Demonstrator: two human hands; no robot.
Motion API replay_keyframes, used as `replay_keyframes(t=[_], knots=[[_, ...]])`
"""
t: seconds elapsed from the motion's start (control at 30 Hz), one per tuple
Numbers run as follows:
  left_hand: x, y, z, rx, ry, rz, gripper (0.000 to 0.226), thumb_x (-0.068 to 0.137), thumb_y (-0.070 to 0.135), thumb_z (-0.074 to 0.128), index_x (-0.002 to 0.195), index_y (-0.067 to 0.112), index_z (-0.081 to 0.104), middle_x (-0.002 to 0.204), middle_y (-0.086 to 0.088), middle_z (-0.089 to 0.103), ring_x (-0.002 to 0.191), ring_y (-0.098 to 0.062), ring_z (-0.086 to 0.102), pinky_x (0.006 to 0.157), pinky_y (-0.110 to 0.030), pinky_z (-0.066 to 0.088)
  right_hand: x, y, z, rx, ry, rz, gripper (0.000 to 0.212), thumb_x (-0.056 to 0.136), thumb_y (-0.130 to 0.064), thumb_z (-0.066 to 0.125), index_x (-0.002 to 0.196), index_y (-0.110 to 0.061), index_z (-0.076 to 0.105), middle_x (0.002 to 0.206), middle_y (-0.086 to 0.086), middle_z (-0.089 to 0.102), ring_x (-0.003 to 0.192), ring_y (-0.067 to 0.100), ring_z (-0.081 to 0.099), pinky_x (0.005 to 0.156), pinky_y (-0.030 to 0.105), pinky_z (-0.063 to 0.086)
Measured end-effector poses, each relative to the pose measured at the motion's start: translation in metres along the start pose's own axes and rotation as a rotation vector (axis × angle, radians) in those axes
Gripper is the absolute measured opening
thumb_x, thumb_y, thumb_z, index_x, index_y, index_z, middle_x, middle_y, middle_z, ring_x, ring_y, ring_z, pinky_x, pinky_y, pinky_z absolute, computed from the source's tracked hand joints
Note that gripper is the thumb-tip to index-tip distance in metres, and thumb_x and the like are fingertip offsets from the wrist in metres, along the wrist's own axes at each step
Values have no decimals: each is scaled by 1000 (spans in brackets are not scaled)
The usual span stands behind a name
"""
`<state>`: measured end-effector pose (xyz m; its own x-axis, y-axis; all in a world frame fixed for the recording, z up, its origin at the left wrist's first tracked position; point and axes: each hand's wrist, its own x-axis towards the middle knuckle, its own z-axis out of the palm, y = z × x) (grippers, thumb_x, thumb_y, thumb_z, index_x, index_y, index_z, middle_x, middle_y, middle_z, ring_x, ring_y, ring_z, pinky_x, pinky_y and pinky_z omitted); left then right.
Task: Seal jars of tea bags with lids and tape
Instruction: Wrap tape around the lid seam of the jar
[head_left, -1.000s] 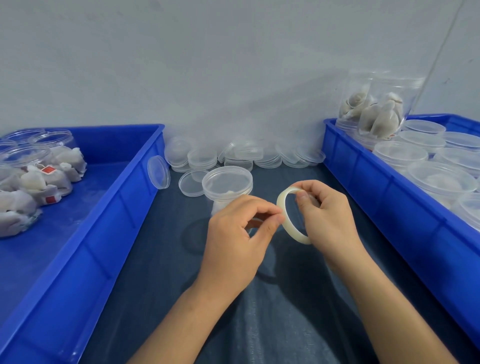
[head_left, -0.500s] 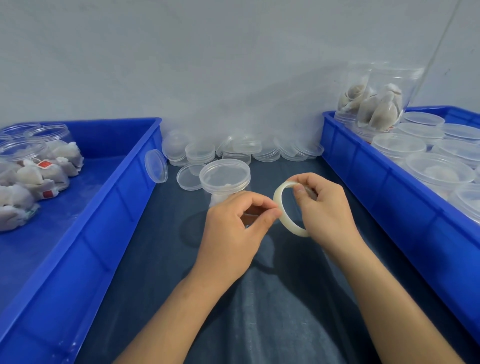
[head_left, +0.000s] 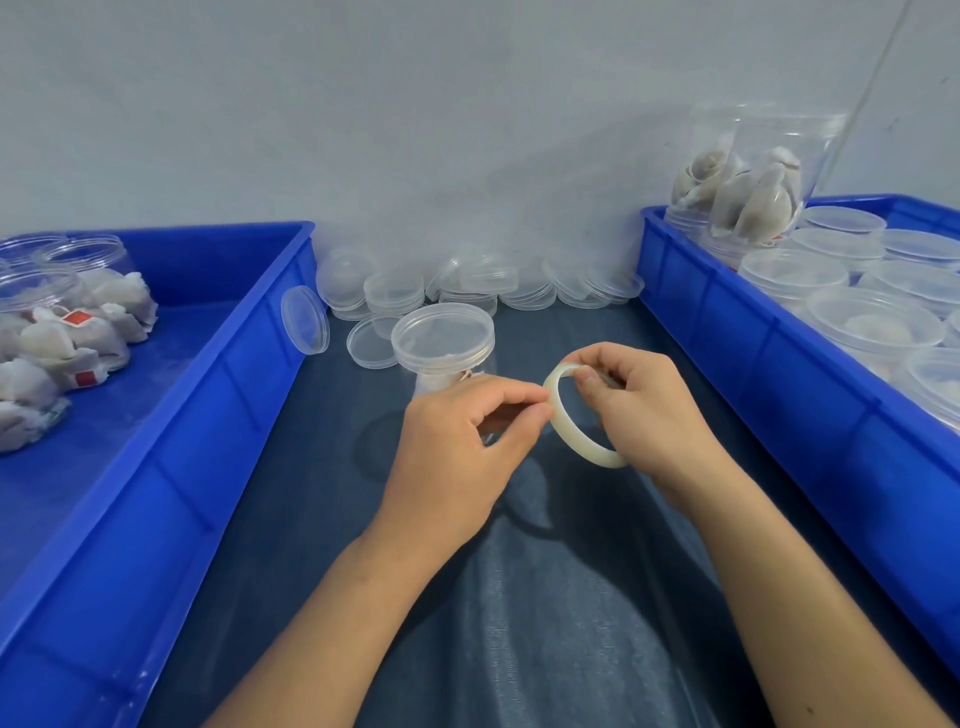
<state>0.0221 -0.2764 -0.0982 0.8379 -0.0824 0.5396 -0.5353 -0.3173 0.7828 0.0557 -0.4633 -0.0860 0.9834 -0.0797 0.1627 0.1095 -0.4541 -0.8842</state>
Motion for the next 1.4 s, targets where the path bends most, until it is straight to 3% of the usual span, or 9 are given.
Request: replay_keyframes(t=[0.23,0.43,1.0,1.17,1.4], knots=[[-1,-3,0,16,-1,47,12,94,7,79,103,12,85,94,10,80,91,-10,75,81,-14,54,0,3,1,52,-34,30,26,106,-18,55,94,-28,76,55,-25,54,48,-4,47,61,26,37],[-3,-4,3,17,4,51,11,94,7,79,101,12,86,95,11,81,90,-11,76,83,-19,57,1,5,1,48,-59,45,27,106,-18,55,92,-29,76,56,-19,52,57,10,44,65,34,42],[-3,-8,6,71,68,108,10,94,5,78,99,10,84,92,9,80,85,-11,75,81,-22,59,1,4,3,90,-101,44,29,106,-17,55,91,-29,78,71,-1,60,63,17,45,64,37,39],[-5,-5,5,-12,-13,76,15,95,13,80,109,13,83,102,10,80,95,-9,77,87,-19,59,2,4,0,121,-62,48,31,106,-18,56,91,-35,77,69,-4,61,63,18,47,63,38,41],[-1,-4,0,-20,12,15,10,92,16,83,102,18,86,92,12,81,89,-11,77,83,-23,60,1,4,1,104,-95,44,28,106,-21,57,92,-35,77,66,-6,56,62,18,45,63,38,40]])
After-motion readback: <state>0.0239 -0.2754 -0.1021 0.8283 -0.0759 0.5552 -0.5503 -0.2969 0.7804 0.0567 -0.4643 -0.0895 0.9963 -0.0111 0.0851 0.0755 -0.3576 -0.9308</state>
